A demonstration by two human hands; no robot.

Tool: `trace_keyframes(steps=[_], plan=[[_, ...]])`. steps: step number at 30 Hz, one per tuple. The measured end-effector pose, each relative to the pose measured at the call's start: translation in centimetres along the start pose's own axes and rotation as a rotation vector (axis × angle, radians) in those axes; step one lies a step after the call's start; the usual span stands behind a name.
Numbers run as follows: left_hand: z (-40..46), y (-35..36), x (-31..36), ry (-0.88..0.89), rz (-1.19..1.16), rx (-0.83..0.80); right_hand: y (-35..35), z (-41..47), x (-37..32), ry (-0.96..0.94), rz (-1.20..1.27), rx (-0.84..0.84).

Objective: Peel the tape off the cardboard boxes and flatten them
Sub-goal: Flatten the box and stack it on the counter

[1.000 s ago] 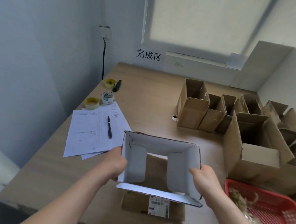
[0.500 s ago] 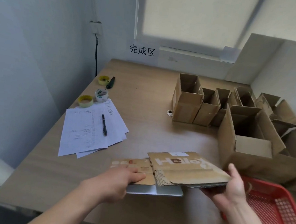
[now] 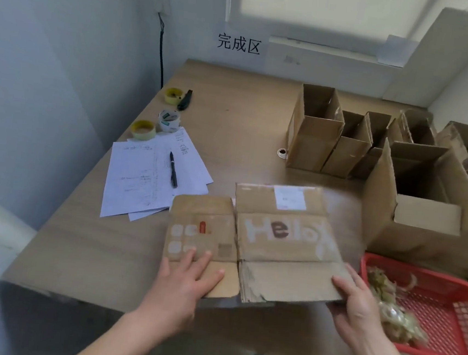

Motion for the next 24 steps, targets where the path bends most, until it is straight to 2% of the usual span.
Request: trace_keyframes(steps=[2, 4, 6, 8, 12, 17, 20, 24], plan=[[-0.5, 4.9, -0.6, -0.030, -0.025, -0.195, -2.7, 0.0, 2.0, -0.020, -0.471, 0.120], [-1.1, 8.6, -1.2, -0.036, -0.064, -0.317, -3.1, -0.5, 2.3, -0.117, -0.940, 0.178], [-1.3, 10.4, -1.6, -0.058, -0.119, -0.348, -1.0, -0.8, 2.1, -0.290, -1.296, 0.136], [-0.2, 10.0, -1.8, -0.100, -0.165, -0.268, 2.6, -1.0, 2.8, -0.470, -1.502, 0.003], [4.0, 7.0, -2.4, -0.168, -0.149, -0.027, 9.9, 0.1, 5.6, -0.633, -1.715, -0.275], [8.8, 7.6, -0.7, -0.082, -0.069, -0.054, 14.7, 1.8, 10.3, -0.716, -1.889, -0.537], [9.5, 9.1, -0.4, -0.053, -0.029, -0.044, 14.1, 2.6, 11.8, -0.737, -1.929, -0.530], [9.2, 8.2, -0.4, -0.095, -0.036, 0.140, 14.1, 3.0, 12.4, -0.722, -1.907, -0.539]])
Point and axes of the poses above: each hand's wrist, its own z-axis towards the middle knuckle, its own y-axis out of the palm, x = y × z, the point moved 10 cm from there along z, towards the middle knuckle, and after that the axes turned 2 degrees about z, right-handed, at the moved point
